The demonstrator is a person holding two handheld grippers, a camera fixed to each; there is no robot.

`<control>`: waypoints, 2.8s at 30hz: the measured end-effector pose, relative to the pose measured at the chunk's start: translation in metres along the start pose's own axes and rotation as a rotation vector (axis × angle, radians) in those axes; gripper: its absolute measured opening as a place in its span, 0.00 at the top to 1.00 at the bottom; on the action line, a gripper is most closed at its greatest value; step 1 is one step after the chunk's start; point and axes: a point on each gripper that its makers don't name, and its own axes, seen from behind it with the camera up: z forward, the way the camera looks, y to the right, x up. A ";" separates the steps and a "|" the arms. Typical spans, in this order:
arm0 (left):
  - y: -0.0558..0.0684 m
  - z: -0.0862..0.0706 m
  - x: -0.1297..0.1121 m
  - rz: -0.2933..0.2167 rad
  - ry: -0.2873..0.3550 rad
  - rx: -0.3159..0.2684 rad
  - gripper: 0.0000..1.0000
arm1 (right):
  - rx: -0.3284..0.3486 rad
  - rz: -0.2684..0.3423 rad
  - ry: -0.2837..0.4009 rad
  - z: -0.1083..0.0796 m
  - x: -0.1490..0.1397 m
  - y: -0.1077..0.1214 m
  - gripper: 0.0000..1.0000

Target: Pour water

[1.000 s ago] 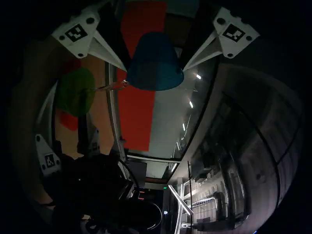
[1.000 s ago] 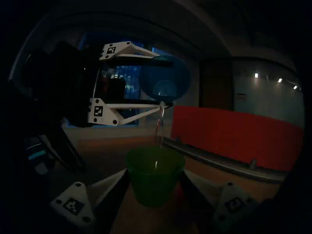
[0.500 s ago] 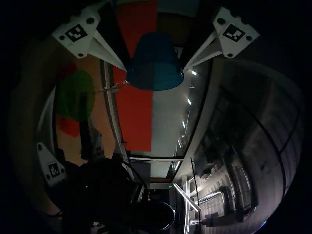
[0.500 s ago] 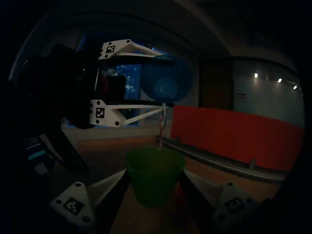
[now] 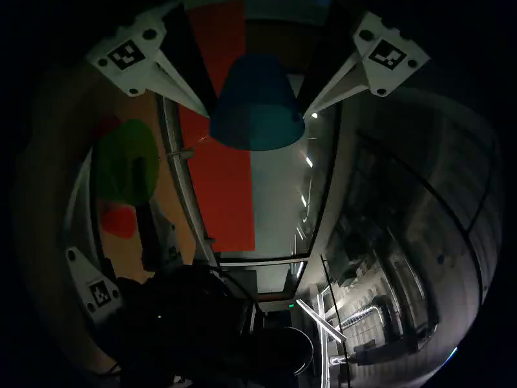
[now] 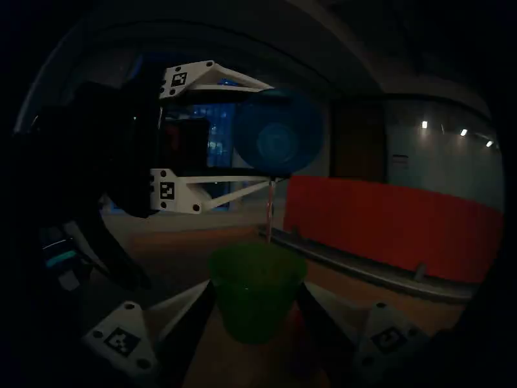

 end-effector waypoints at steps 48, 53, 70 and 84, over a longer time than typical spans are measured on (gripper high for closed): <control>0.033 -0.013 -0.065 -1.267 -0.039 -0.038 0.17 | -0.069 0.003 0.037 -0.032 0.009 0.017 0.00; 0.049 -0.014 -0.076 -1.346 -0.065 -0.053 0.17 | -0.086 0.013 0.038 -0.041 0.008 0.023 0.00; 0.118 -0.023 -0.092 -1.417 -0.174 -0.134 0.17 | -0.145 0.038 -0.028 -0.071 -0.017 0.056 0.00; 0.197 -0.022 -0.066 -1.415 -0.245 -0.306 0.16 | -0.152 0.068 -0.171 -0.097 -0.069 0.075 0.00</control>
